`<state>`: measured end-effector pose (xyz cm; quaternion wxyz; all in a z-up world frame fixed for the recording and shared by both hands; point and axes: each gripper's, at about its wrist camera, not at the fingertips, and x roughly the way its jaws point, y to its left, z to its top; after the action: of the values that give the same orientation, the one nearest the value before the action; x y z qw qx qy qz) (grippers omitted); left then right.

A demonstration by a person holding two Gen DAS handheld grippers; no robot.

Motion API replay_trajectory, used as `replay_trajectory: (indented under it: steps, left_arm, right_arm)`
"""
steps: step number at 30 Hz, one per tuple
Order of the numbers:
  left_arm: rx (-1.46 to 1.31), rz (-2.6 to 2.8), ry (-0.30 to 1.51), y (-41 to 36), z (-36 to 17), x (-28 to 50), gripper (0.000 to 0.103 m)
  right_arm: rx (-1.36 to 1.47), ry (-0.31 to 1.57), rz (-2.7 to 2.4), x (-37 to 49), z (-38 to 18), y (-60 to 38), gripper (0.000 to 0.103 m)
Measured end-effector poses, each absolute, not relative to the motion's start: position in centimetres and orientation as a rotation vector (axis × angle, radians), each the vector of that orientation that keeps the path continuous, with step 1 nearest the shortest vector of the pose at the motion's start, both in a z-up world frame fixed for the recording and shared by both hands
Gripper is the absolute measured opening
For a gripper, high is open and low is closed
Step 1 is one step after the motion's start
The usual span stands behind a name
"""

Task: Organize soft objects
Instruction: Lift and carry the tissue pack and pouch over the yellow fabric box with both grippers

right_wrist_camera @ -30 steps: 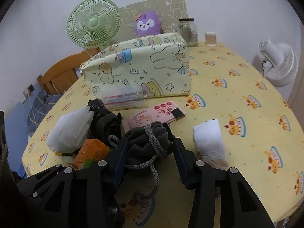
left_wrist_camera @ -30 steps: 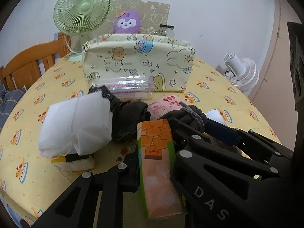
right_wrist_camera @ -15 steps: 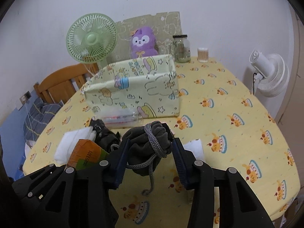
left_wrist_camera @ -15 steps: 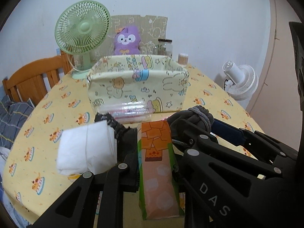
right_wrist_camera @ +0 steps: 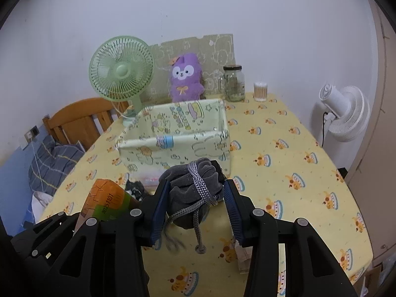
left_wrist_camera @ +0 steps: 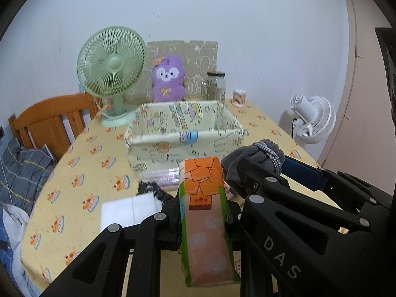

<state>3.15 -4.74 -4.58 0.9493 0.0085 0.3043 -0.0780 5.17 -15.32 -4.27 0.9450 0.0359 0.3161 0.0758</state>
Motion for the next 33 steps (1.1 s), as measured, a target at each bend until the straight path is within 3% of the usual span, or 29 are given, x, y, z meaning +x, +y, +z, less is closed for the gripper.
replay_trajectory:
  steps: [33]
  left_arm:
    - [0.002,-0.17,0.499,-3.2,1.1,6.1,0.021]
  right_arm:
    - [0.018,0.512,0.117,7.7,2.3,-13.5,0.048]
